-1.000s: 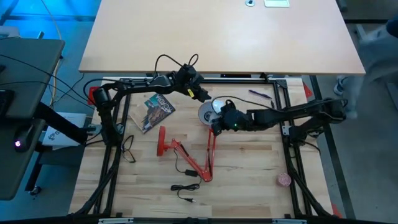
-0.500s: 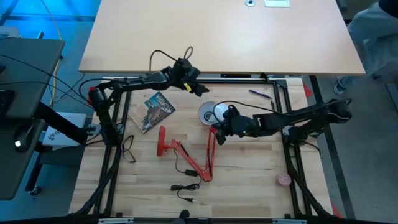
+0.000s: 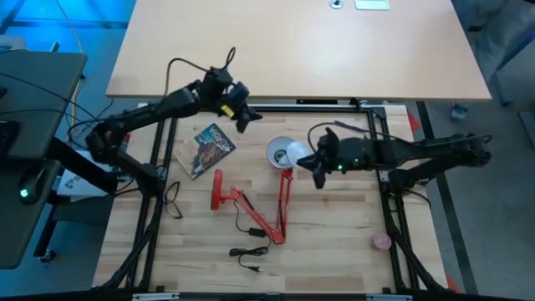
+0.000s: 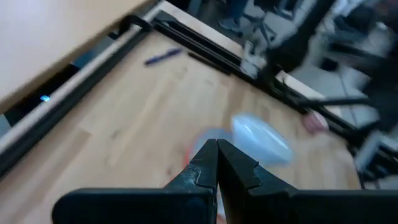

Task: Screw lightbulb
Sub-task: Insert the lightbulb into the red lamp

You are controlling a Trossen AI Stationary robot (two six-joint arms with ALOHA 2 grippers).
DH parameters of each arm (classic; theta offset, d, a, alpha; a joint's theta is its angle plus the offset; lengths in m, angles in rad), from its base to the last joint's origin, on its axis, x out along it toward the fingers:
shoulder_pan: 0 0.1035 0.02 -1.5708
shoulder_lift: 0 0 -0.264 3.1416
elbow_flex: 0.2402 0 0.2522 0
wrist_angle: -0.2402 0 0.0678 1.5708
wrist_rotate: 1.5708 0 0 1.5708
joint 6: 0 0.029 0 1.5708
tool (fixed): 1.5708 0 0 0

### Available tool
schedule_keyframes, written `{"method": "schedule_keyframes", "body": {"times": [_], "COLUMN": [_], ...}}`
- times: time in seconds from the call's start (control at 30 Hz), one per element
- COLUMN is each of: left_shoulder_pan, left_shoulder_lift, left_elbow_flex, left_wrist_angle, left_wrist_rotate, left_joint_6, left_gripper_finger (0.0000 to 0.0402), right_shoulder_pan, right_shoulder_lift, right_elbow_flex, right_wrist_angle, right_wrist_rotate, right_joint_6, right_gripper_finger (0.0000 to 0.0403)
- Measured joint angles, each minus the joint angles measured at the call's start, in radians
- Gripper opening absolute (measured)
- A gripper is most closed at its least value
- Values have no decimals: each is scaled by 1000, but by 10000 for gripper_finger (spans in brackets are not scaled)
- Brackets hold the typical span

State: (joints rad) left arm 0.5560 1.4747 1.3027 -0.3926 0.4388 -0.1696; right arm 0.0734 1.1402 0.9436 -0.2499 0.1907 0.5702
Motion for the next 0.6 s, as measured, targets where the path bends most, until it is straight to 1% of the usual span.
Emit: {"method": "schedule_keyframes", "body": {"times": [0.07, 0.2, 0.33, 0.4, 0.47, 0.6], "left_shoulder_pan": [-27, -93, -158, -186, -210, -254], "left_shoulder_lift": [-55, -156, -241, -275, -299, -313], "left_elbow_flex": [-19, -76, -152, -192, -230, -263], "left_wrist_angle": [-37, -69, -67, -50, -6, 94], "left_wrist_rotate": [-5, -49, -112, -141, -156, -183], "left_joint_6": [13, -4, -53, -95, -143, -222], "left_gripper_finger": [0, 0, 0, 0, 0, 0], "right_shoulder_pan": [-21, -47, -97, -127, -158, -235], "right_shoulder_lift": [-2, -2, -6, -9, -12, -15], "right_elbow_flex": [0, 0, 0, 0, 0, 0], "right_wrist_angle": [-88, -222, -357, -385, -367, -293], "right_wrist_rotate": [-36, -30, -31, -48, -75, -148], "right_joint_6": [14, 44, 165, 199, 208, 137], "right_gripper_finger": [72, 164, 240, 266, 285, 300]}}
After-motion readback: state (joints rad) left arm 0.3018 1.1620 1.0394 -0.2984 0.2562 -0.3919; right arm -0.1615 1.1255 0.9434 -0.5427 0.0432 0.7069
